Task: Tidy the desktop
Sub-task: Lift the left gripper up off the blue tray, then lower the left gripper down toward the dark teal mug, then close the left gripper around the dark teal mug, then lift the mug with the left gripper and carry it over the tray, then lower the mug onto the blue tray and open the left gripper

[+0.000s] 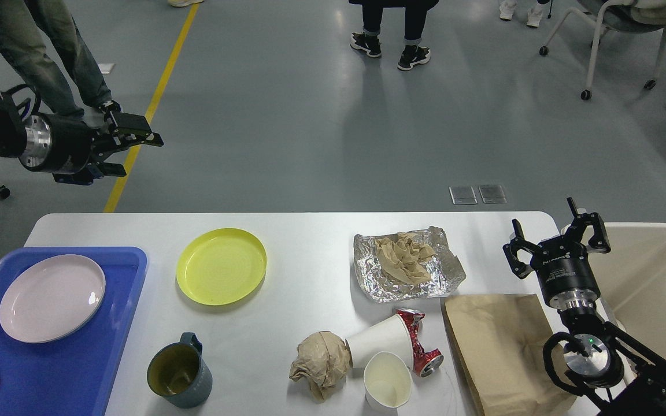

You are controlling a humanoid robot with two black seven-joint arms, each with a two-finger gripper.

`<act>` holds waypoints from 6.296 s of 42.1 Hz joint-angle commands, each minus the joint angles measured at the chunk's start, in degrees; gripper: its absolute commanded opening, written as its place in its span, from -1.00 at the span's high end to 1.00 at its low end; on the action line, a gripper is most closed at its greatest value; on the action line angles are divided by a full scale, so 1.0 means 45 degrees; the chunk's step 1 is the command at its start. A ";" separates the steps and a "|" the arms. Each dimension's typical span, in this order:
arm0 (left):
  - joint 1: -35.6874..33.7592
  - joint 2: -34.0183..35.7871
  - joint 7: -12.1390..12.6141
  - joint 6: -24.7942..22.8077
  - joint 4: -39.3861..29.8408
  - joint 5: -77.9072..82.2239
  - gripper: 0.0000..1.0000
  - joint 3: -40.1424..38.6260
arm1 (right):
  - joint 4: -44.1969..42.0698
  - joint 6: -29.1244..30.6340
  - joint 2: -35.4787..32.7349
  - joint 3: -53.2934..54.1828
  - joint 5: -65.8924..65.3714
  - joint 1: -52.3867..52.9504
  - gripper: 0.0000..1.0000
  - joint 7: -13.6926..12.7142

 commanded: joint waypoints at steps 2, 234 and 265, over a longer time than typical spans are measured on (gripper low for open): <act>-0.2351 -0.1574 0.0019 -0.0122 -0.0904 -0.0042 -0.94 0.3142 | 0.0020 -0.0002 0.0000 0.0000 -0.0001 -0.0001 -1.00 0.0006; -0.9836 -0.4196 -0.0254 -0.3443 -1.0008 -0.3402 1.00 1.1327 | 0.0020 -0.0002 -0.0020 0.0000 -0.0001 -0.0020 -1.00 0.0006; 0.2956 0.2232 0.0234 0.0268 -0.2821 0.3005 0.97 0.4534 | 0.0020 -0.0002 0.0000 0.0000 -0.0001 -0.0001 -1.00 -0.0013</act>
